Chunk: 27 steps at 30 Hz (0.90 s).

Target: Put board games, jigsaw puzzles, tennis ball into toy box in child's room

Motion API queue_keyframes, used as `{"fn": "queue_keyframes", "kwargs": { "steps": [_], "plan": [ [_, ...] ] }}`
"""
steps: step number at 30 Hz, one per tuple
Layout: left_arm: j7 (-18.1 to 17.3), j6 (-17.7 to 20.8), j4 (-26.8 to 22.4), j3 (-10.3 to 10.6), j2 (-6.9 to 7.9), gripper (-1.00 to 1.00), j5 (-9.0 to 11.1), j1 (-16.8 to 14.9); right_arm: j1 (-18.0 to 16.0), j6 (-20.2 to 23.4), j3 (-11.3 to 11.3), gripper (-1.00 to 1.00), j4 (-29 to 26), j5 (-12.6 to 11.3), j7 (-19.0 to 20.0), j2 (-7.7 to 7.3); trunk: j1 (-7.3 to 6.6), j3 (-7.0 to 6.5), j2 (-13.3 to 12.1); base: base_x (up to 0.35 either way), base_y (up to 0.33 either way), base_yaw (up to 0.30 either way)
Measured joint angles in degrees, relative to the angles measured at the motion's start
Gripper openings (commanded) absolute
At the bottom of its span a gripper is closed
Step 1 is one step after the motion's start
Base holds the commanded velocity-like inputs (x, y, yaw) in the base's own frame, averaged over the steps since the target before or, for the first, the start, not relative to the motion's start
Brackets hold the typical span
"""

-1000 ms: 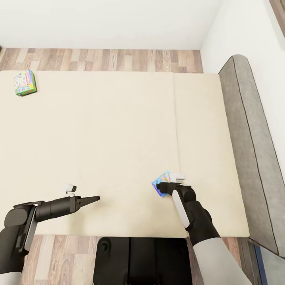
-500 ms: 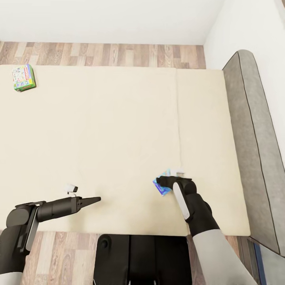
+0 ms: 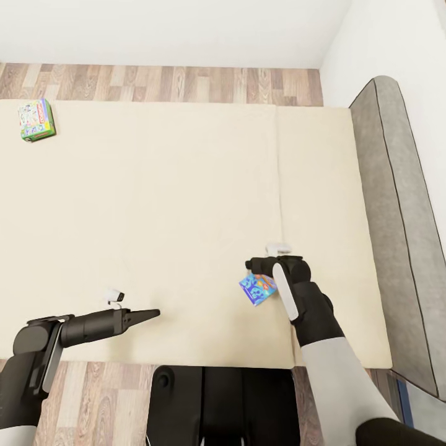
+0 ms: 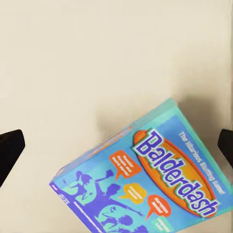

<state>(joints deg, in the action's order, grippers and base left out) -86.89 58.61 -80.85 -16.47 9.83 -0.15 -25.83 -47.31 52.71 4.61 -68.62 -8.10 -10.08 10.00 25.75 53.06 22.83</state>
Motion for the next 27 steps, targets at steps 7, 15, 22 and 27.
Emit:
{"fn": "queue_keyframes", "kwargs": {
  "steps": [7,15,22,27],
  "plan": [
    [0.0,0.0,0.0,0.0,0.08,1.00,0.0,0.0,-1.7,0.4,0.0,1.00,0.8,0.4,-0.2,0.00,0.00,0.00,0.0,0.000,0.000,0.000],
    [0.0,0.1,0.0,0.0,0.09,1.00,0.0,0.0,-3.1,-0.2,-0.1,1.00,5.8,0.6,-0.3,0.00,0.00,0.01,0.0,0.000,0.000,0.000],
    [0.0,0.1,0.0,0.0,0.09,1.00,-0.1,0.0,-4.4,-0.9,-0.2,1.00,9.8,0.7,-0.2,0.00,0.00,0.01,0.0,0.000,0.000,0.000],
    [0.0,0.1,0.0,0.0,0.09,1.00,-0.1,0.0,-4.7,-3.3,-0.1,1.00,11.3,0.8,-0.3,0.00,0.00,0.01,0.0,0.000,0.000,0.000]
  ]
}}
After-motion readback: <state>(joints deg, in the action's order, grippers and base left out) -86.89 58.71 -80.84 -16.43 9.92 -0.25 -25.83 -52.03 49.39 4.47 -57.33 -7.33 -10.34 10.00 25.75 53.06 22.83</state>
